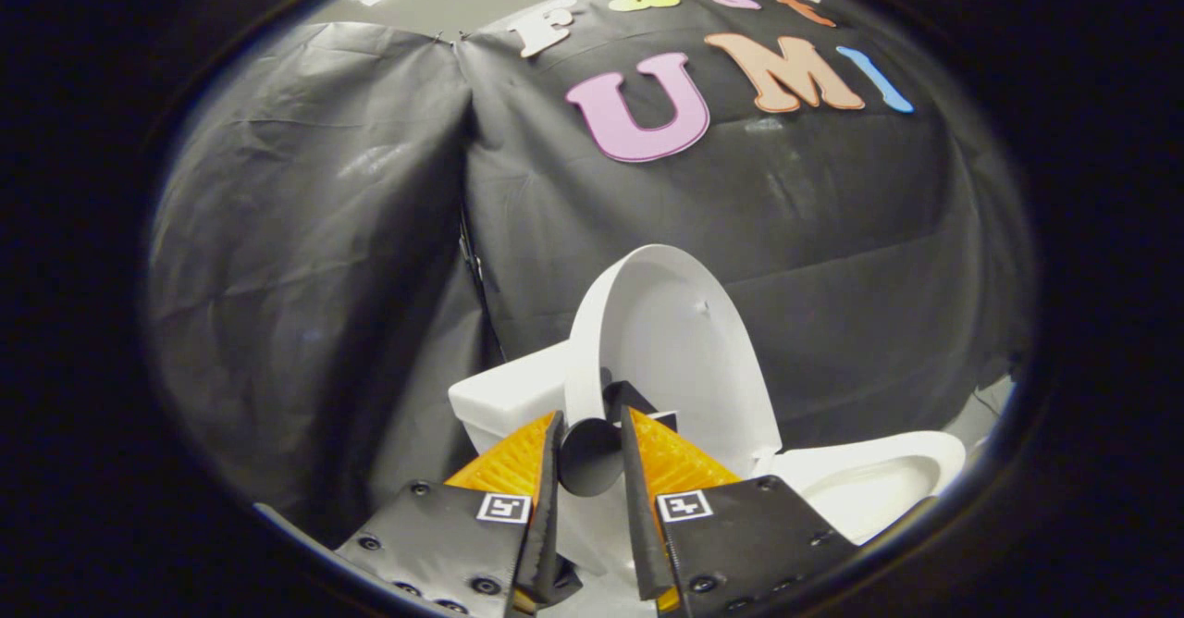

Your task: Open the toilet lid.

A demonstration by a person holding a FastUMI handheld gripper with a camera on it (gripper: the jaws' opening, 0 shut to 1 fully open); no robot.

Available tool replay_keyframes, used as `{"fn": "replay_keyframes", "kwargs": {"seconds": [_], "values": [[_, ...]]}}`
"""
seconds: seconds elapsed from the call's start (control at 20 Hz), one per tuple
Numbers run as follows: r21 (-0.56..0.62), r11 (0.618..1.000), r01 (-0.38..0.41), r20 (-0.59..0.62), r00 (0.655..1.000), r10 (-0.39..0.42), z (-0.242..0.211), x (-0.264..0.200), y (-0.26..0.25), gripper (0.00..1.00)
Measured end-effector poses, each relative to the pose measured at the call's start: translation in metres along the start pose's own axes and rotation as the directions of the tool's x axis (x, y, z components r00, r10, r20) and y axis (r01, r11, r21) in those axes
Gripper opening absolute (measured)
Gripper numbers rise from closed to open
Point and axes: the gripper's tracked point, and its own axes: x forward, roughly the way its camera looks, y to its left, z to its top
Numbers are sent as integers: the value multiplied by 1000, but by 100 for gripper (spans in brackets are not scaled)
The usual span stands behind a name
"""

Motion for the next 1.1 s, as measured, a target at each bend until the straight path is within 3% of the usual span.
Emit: {"fn": "replay_keyframes", "kwargs": {"seconds": [0.35, 0.55, 0.8, 1.1], "values": [[-33, 999, 38, 23, 999, -37, 6, -8, -7, 35], [-36, 999, 2, 63, 998, 0, 19, -16, 2, 35], [-59, 996, 61, 123, 991, -53, 46, -32, -16, 51], [-84, 967, 239, 215, 952, -216, 99, -77, -92, 71]]}}
